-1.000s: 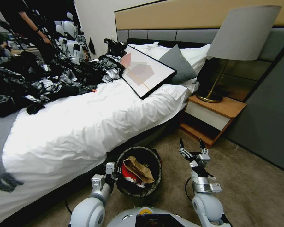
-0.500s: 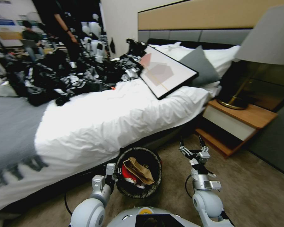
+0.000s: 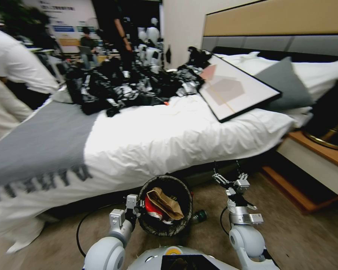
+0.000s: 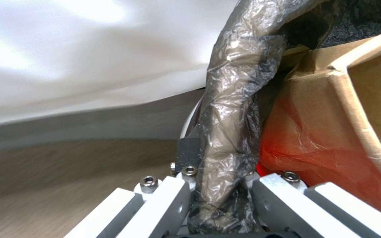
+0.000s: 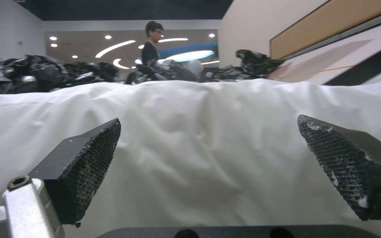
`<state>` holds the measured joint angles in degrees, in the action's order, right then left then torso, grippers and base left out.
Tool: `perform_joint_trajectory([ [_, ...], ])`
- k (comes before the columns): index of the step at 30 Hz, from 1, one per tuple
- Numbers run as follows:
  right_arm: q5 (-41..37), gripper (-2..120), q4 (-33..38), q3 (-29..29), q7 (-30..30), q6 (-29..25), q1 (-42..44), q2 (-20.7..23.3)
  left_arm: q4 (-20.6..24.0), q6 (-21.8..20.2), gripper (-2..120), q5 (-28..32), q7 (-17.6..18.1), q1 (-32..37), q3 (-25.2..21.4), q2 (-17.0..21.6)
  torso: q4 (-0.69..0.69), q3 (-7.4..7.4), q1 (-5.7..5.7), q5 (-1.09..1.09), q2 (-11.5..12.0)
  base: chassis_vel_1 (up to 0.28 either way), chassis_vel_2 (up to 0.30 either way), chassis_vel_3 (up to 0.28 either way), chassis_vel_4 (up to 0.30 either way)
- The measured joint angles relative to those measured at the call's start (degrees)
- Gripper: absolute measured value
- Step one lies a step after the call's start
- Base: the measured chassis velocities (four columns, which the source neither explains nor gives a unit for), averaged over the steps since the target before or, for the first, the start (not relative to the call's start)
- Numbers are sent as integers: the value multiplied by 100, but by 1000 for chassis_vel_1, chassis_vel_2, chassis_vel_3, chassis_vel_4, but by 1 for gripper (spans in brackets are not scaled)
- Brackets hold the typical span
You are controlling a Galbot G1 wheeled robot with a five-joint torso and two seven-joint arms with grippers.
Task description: Pick up the trash bin, then pick up the garbage from the floor and place it into the trash bin.
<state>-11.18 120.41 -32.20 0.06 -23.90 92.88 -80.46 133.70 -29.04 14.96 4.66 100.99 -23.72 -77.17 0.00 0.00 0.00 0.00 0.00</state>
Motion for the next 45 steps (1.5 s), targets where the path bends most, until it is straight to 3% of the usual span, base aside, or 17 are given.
perform_joint_trajectory([
  [11,13,100,-2,-16,-38,-19,-8,6,-9,79,0,-24,-32,20,24,-8,2,0,-1,0,0,112,113,103,94],
  [15,20,100,9,-15,-67,-29,8,7,-3,94,0,-21,-31,26,24,-2,-3,0,0,-1,-1,0,0,0,0],
  [45,313,100,-64,-207,-246,-428,76,64,11,81,0,-1,-13,-14,23,-2,0,0,0,-1,-1,0,0,0,0],
])
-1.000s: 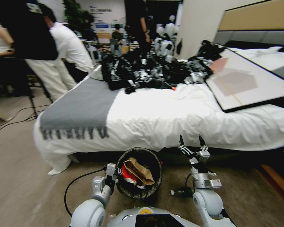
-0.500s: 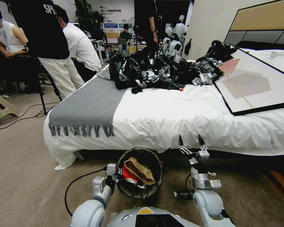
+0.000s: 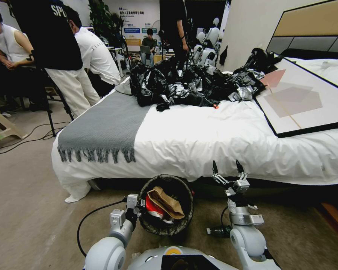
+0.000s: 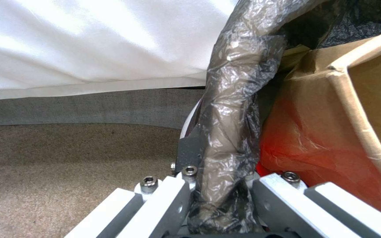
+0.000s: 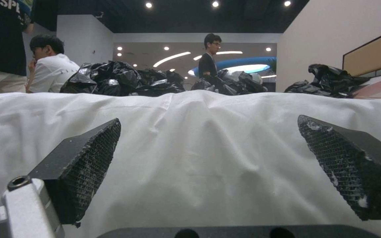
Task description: Pick up the trash bin, then pick up the garbage from the floor and place it into the trash bin.
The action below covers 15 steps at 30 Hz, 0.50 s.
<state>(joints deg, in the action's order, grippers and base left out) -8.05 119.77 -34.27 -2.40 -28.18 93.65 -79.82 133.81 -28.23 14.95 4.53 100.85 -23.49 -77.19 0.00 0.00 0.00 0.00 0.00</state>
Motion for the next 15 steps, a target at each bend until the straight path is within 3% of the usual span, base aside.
perform_joint_trajectory([
  [15,88,100,53,26,-82,11,26,-63,-9,1,0,9,-11,-29,-1,11,0,0,0,0,0,0,0,0,0],
])
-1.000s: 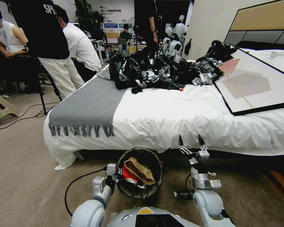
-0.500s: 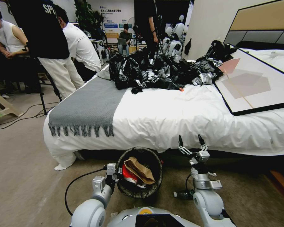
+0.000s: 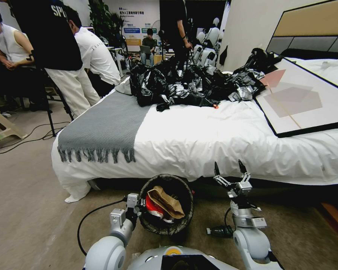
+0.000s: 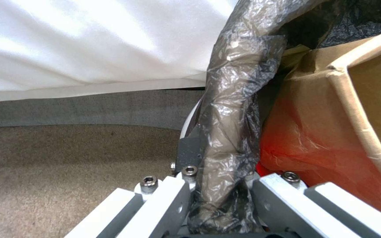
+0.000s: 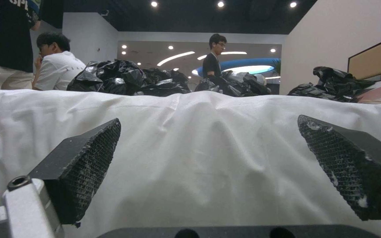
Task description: Pick up the trash bin, then pick up the garbage from the floor and place it into the trash bin.
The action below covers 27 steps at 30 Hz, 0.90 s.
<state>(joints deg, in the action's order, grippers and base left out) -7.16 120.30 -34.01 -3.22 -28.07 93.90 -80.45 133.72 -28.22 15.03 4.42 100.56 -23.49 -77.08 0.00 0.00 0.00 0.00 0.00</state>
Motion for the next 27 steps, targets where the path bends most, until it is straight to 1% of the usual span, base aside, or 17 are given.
perform_joint_trajectory([
  [4,-1,100,0,3,-19,-1,-36,0,-1,1,0,2,0,-14,-2,-5,0,0,0,0,0,52,-62,-46,60],
  [10,-2,100,-14,11,-30,-9,-70,-13,-1,1,0,2,0,-8,-4,-1,-1,-1,1,0,0,115,-117,-128,116],
  [14,-3,100,-17,19,-30,-10,-70,-16,-1,1,0,3,0,-1,-8,7,-1,-1,2,0,0,41,-64,-100,31],
  [27,-17,100,-13,13,-56,-14,-85,30,26,-2,0,-16,12,3,12,-2,0,0,1,0,0,-7,7,12,-2],
])
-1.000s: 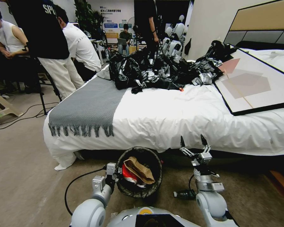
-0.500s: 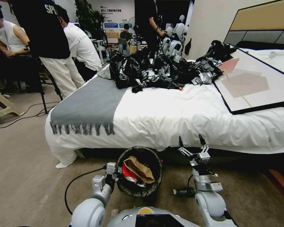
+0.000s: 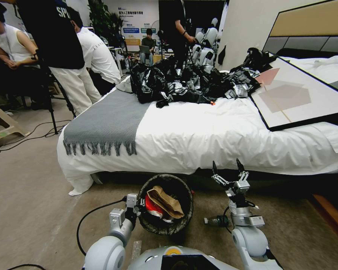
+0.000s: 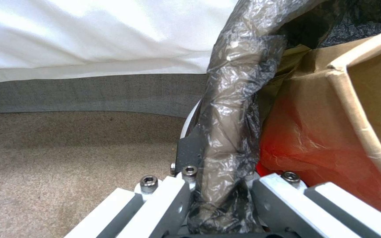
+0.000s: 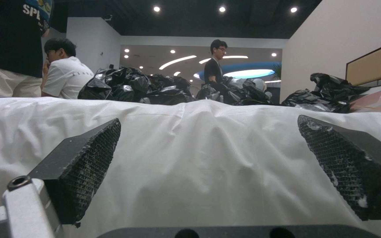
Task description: Pick up the trash bin, then pick up the garbage from the floor and place it into the trash bin.
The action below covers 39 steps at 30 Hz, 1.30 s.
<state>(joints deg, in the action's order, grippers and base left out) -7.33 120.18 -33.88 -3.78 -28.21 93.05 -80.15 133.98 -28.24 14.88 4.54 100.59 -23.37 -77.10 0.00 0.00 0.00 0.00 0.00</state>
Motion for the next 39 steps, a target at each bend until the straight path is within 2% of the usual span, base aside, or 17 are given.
perform_joint_trajectory([
  [8,254,100,-199,-185,-234,-188,-122,150,4,-7,0,-1,2,-11,-2,7,0,0,0,-1,0,0,0,0,0],
  [16,773,100,-733,-565,-1093,19,-129,511,4,-8,0,13,2,-24,-19,17,-1,0,0,0,0,0,0,0,0],
  [18,947,100,-960,-646,-1503,77,-145,597,4,-6,0,18,2,-17,-28,20,0,0,0,-1,0,0,0,0,0],
  [20,993,100,-1024,-672,-1655,80,-147,623,4,-6,0,21,1,-13,-33,21,0,0,0,-1,0,0,0,0,0],
  [22,1120,100,-1185,-755,-2168,73,-135,700,4,5,0,27,0,-7,-54,26,0,0,0,0,0,0,0,0,0],
  [23,1120,100,-1185,-755,-2168,73,-135,700,4,5,0,27,0,-7,-54,26,0,0,0,0,0,0,0,0,0],
  [26,1365,100,-1382,-865,-2652,-33,-138,731,-8,38,0,30,-10,-1,-57,27,0,0,0,0,0,0,0,0,0],
  [31,1609,100,-1669,-975,-3008,-244,-174,731,-19,53,0,31,-20,0,-47,24,0,0,0,-1,0,0,0,0,0],
  [34,1858,100,-2123,-1119,-3343,-514,-277,709,-20,58,0,48,-22,-3,-53,43,-1,0,0,-1,0,0,0,0,0],
  [39,1972,100,-2698,-1225,-3612,-580,-401,717,-18,68,0,56,-23,5,-71,53,-1,0,0,-1,0,0,0,0,0],
])
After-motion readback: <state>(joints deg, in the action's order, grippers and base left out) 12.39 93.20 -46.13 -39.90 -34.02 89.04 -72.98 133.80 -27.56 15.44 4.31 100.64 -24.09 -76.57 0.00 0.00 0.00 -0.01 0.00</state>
